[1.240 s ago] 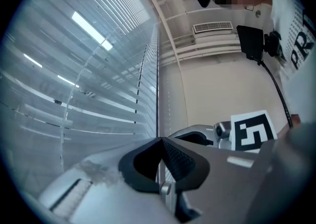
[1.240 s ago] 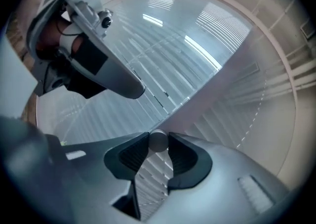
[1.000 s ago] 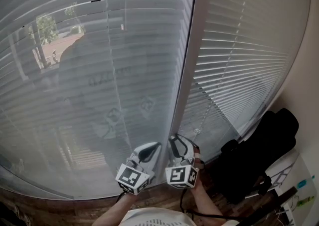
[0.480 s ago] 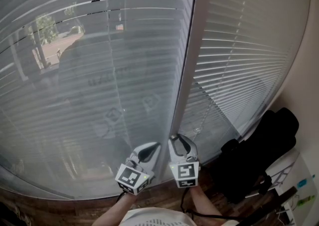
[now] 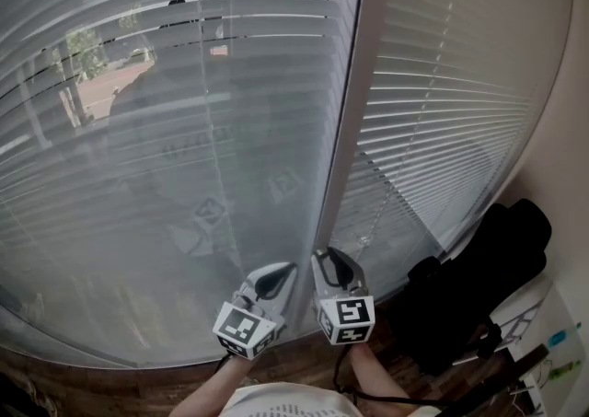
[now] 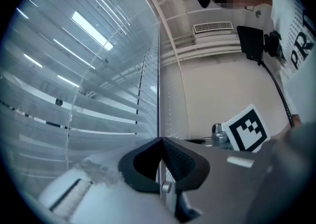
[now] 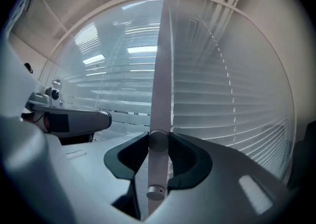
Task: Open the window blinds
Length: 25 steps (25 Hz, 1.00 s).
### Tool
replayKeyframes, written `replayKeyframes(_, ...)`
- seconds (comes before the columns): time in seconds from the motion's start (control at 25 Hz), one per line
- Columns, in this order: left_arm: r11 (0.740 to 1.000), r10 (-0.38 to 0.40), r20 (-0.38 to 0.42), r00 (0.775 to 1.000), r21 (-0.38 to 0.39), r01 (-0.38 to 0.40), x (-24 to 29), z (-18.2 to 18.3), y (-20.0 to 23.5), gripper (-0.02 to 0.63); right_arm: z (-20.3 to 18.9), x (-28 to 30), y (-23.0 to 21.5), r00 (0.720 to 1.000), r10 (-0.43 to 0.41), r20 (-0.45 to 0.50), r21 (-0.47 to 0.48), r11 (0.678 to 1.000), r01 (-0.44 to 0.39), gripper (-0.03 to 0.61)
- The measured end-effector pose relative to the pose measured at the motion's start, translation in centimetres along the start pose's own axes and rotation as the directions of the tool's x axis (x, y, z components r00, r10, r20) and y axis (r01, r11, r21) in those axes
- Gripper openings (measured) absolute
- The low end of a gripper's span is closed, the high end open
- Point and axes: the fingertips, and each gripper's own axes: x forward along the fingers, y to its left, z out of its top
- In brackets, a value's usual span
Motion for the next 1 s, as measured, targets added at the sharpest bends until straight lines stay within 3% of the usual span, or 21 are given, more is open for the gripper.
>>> replayKeyframes(0.28,1.0,-0.003,-0.002,1.0,0.0,0.003,-0.1,0.0,-0.2,-0.008,-0.1,0.0,-0.1,1.0,0.007,0.007,0.107,0.994,-0.007,0.133)
replayKeyframes(0.64,1.0,-0.006,0.004,1.0,-0.005,0.006,-0.2,0.1,-0.2,-0.008,-0.1,0.0,-0.1,1.0,0.008,0.006,0.094,0.996,-0.008,0.135)
replayKeyframes(0.76,1.0,-0.007,0.004,1.0,-0.003,0.007,-0.2,0.0,-0.2,-0.008,0.0,-0.2,-0.1,1.0,0.003,-0.014,0.019,1.0,-0.003,0.135)
replayKeyframes(0.88,1.0,-0.008,0.006,1.0,-0.004,0.008,-0.2,0.1,0.0,-0.008,0.1,-0.6,0.3,0.999,-0.01,-0.045,-0.13,0.992,0.004,0.135)
replayKeyframes(1.0,1.0,-0.009,0.009,1.0,-0.009,0.009,-0.2,0.1,0.1,-0.008,0.4,-0.8,0.9,0.997,-0.043,-0.068,-0.369,0.929,0.015,0.135)
